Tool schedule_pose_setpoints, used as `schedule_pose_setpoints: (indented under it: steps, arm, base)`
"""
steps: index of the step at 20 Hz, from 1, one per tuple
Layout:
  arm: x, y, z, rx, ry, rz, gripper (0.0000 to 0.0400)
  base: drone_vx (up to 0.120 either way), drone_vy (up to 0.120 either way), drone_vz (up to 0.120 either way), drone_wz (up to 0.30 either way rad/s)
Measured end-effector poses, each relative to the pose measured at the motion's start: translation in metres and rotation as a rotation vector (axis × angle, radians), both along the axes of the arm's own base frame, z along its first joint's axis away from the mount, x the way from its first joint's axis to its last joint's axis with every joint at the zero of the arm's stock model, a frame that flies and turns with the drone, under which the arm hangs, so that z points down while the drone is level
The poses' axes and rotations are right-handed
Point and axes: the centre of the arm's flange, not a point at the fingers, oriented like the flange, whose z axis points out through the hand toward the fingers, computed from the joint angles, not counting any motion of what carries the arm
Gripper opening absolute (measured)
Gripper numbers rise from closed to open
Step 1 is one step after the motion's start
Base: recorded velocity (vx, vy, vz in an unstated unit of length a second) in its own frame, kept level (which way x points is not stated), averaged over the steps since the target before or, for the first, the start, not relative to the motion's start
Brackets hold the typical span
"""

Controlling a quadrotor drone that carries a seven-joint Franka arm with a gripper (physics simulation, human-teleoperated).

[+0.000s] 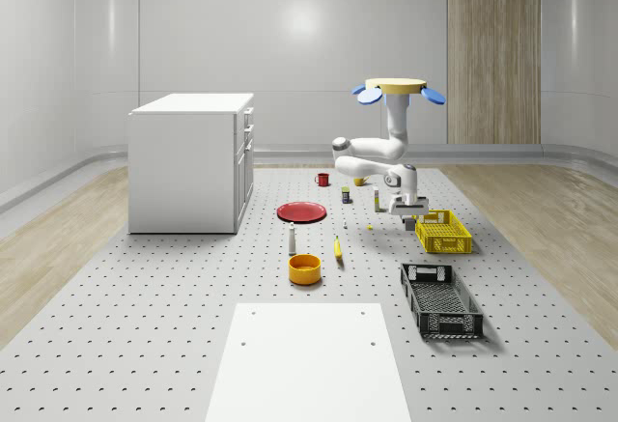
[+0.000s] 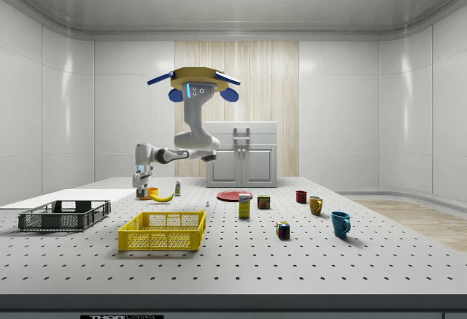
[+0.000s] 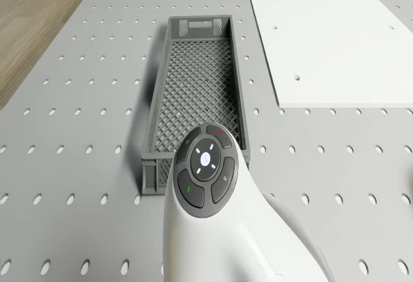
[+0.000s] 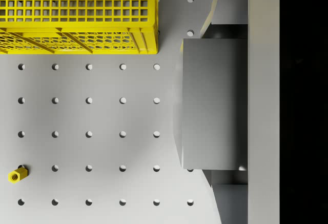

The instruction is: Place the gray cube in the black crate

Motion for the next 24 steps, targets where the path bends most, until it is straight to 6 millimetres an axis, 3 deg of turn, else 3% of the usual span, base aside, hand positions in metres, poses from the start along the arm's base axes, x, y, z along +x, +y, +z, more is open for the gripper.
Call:
schedule_pose_setpoints:
  steps: [3, 13, 17, 24]
  arm:
    - [0.0000, 0.0000, 0.0000, 0.000, 0.000, 0.000, 0.0251]
    - [0.0000, 0.0000, -0.0001, 0.000, 0.000, 0.000, 0.0251]
    - [0.0000, 0.0000, -0.0001, 0.000, 0.000, 0.000, 0.0251]
    - [0.0000, 0.0000, -0.0001, 0.000, 0.000, 0.000, 0.0251]
  base:
    - [0.120, 0.107, 0.000, 0.000]
    - [0.120, 0.000, 0.000, 0.000]
    - [0.120, 0.100, 0.000, 0.000]
    - [0.120, 0.000, 0.000, 0.000]
